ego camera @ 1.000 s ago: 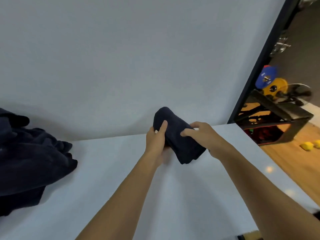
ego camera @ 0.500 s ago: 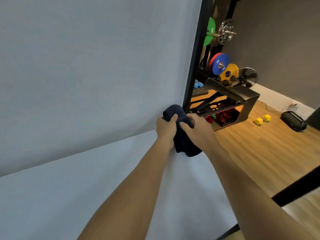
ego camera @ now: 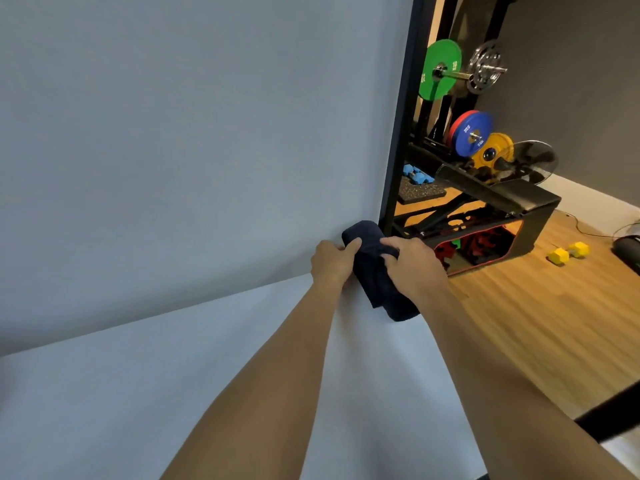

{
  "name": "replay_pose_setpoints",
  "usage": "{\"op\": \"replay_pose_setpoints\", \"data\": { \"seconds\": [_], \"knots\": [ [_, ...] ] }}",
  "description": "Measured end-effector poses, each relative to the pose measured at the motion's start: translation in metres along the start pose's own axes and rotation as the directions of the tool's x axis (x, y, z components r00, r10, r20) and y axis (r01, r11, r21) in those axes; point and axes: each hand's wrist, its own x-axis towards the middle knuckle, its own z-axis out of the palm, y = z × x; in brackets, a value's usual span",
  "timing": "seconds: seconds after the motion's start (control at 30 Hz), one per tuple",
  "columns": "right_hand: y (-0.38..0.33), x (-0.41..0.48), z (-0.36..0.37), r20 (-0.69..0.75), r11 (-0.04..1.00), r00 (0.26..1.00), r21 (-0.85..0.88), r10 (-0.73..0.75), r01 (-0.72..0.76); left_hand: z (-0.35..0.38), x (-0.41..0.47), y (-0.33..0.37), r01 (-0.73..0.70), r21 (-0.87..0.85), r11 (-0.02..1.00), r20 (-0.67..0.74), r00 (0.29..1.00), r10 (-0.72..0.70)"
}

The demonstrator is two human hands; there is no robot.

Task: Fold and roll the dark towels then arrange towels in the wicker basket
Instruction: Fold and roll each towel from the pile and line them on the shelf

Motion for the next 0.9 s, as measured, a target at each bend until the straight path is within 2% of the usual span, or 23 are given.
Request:
{"op": "replay_pose_setpoints", "data": {
  "seconds": [0.1, 0.2, 0.3, 0.4, 0.47, 0.63, 0.77, 0.83, 0.9],
  "knots": [
    [-0.019, -0.008, -0.009, -0.125, 0.995, 0.992, -0.104, -0.019, 0.006, -0.024, -0.016, 0.004, 0.007, -0.067, 0.998, 0.039, 0.999, -0.004],
    [-0.060, -0.024, -0.010, -0.205, 0.986, 0.965, -0.068, -0.164, 0.154, -0.063, -0.036, 0.004, -0.008, -0.126, 0.992, 0.022, 1.000, 0.011],
    [-0.116, -0.050, 0.013, -0.108, 0.929, 0.927, 0.052, -0.359, 0.366, -0.117, -0.059, -0.006, -0.029, -0.090, 0.996, -0.096, 0.995, 0.020],
    [-0.178, -0.087, 0.048, 0.018, 0.829, 0.854, 0.254, -0.519, 0.498, -0.186, -0.088, -0.030, -0.030, 0.088, 0.996, -0.280, 0.959, 0.054],
    [-0.218, -0.117, 0.069, 0.085, 0.757, 0.792, 0.370, -0.604, 0.538, -0.238, -0.112, -0.053, 0.039, 0.250, 0.967, -0.386, 0.920, 0.063],
    [-0.305, -0.192, 0.111, 0.271, 0.631, 0.584, 0.499, -0.765, 0.595, -0.359, -0.189, -0.106, 0.333, 0.541, 0.772, -0.611, 0.787, 0.089],
    [-0.359, -0.247, 0.134, 0.312, 0.541, 0.446, 0.572, -0.839, 0.617, -0.420, -0.248, -0.134, 0.441, 0.740, 0.508, -0.615, 0.749, 0.245],
    [-0.382, -0.270, 0.147, 0.278, 0.502, 0.424, 0.585, -0.862, 0.637, -0.439, -0.269, -0.146, 0.461, 0.787, 0.410, -0.599, 0.732, 0.325],
    [-0.400, -0.288, 0.155, 0.237, 0.493, 0.453, 0.620, -0.859, 0.611, -0.455, -0.281, -0.153, 0.437, 0.776, 0.455, -0.616, 0.680, 0.398]
  ]
}}
